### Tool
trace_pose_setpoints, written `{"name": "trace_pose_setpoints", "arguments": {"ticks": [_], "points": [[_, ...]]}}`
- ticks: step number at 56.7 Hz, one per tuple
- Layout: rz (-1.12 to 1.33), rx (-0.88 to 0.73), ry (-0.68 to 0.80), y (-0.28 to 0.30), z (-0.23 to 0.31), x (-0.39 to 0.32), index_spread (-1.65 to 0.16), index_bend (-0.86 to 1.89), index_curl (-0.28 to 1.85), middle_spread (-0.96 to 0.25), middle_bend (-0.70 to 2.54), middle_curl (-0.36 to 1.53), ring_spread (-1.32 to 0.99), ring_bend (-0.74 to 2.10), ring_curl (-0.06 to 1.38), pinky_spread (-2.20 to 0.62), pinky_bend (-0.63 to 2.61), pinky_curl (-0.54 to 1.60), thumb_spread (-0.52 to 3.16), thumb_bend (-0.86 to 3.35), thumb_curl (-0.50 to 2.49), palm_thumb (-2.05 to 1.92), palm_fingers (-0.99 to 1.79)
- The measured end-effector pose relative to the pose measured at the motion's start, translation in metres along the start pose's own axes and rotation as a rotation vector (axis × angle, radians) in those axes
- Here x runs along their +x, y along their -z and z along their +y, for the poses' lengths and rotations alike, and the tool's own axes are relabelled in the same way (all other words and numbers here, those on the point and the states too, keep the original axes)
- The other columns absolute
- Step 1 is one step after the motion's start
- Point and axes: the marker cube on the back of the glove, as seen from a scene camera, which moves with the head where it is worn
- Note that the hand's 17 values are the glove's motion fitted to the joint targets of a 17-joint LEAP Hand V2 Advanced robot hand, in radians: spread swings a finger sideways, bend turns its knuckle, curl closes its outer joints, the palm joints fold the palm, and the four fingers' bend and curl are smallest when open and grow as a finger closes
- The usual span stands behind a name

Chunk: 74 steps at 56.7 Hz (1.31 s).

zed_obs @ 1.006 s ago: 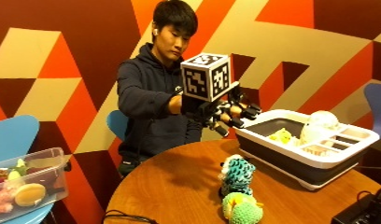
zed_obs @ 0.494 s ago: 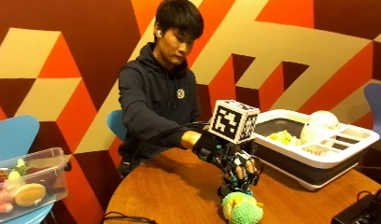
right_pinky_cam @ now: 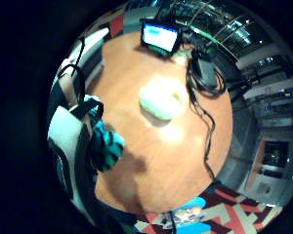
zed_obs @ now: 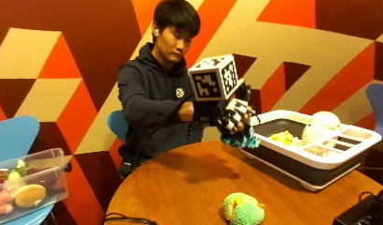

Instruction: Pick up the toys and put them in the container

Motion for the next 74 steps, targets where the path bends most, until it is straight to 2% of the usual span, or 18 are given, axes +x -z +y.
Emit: {"name": "trace_pose_setpoints", "arguments": {"ticks": [5,9,21,31,35,36,37,38,39,40,42,49,60,67,74], "points": [[-0.145,0.118,0.048,0.053,-0.002,-0.018,-0.47,0.66,0.75,-0.34,0.86,0.51,-0.51,1.06,0.55,-0.41,0.95,0.52,0.20,0.16,0.81,0.96,1.01],[-0.245,0.182,0.085,0.072,-0.001,-0.039,-0.48,0.70,0.83,-0.35,0.90,0.55,-0.51,1.10,0.58,-0.42,0.99,0.55,0.12,0.17,0.83,0.95,0.96],[-0.507,0.237,0.165,0.053,-0.015,-0.130,-0.52,0.72,1.01,-0.35,0.97,0.66,-0.52,1.19,0.66,-0.42,1.16,0.62,-0.02,0.15,0.88,0.91,0.79],[-0.535,0.087,0.235,0.001,-0.024,-0.202,-0.51,0.55,1.08,-0.35,0.89,0.69,-0.49,1.23,0.69,-0.41,1.33,0.65,0.09,0.08,0.90,0.84,0.61],[-0.456,-0.045,0.234,-0.016,-0.036,-0.198,-0.48,0.34,1.03,-0.31,0.82,0.68,-0.45,1.28,0.67,-0.40,1.35,0.62,0.41,0.03,0.86,0.73,0.60],[-0.421,-0.081,0.250,-0.022,-0.035,-0.202,-0.47,0.29,1.02,-0.30,0.79,0.67,-0.44,1.27,0.66,-0.40,1.35,0.61,0.47,0.01,0.84,0.70,0.53],[-0.383,-0.110,0.267,-0.027,-0.032,-0.207,-0.44,0.16,0.98,-0.28,0.72,0.65,-0.41,1.22,0.66,-0.38,1.37,0.61,0.53,-0.04,0.82,0.63,0.28],[-0.349,-0.127,0.279,-0.031,-0.030,-0.211,-0.42,0.16,0.99,-0.26,0.70,0.66,-0.39,1.21,0.67,-0.36,1.37,0.63,0.59,-0.04,0.80,0.61,0.19],[-0.320,-0.132,0.283,-0.033,-0.029,-0.211,-0.41,0.14,0.97,-0.24,0.66,0.64,-0.37,1.15,0.67,-0.33,1.34,0.63,0.64,-0.05,0.78,0.58,-0.02],[-0.300,-0.127,0.281,-0.032,-0.029,-0.209,-0.40,0.16,0.96,-0.20,0.59,0.63,-0.32,1.04,0.66,-0.28,1.33,0.64,0.69,-0.07,0.75,0.52,-0.24],[-0.279,-0.099,0.267,-0.027,-0.030,-0.199,-0.38,0.12,0.89,-0.16,0.54,0.59,-0.26,0.88,0.61,-0.21,1.29,0.60,0.77,-0.08,0.71,0.44,-0.33],[-0.263,-0.020,0.170,0.011,-0.029,-0.140,-0.33,0.12,0.76,-0.08,0.41,0.53,-0.15,0.60,0.47,-0.08,1.12,0.49,0.99,-0.05,0.59,0.30,-0.23],[-0.145,0.033,-0.011,0.053,-0.009,-0.032,-0.29,0.11,0.62,-0.04,0.37,0.50,-0.07,0.51,0.41,0.01,0.92,0.40,1.19,-0.01,0.49,0.30,-0.13],[-0.026,-0.020,-0.100,0.047,-0.004,0.028,-0.29,0.12,0.55,-0.04,0.35,0.48,-0.05,0.43,0.38,0.03,0.85,0.37,1.24,-0.01,0.45,0.30,-0.15],[0.124,-0.128,-0.145,0.016,-0.009,0.074,-0.30,0.13,0.50,-0.05,0.23,0.44,-0.03,0.29,0.35,0.05,0.84,0.36,1.27,-0.01,0.43,0.32,-0.20]]}}
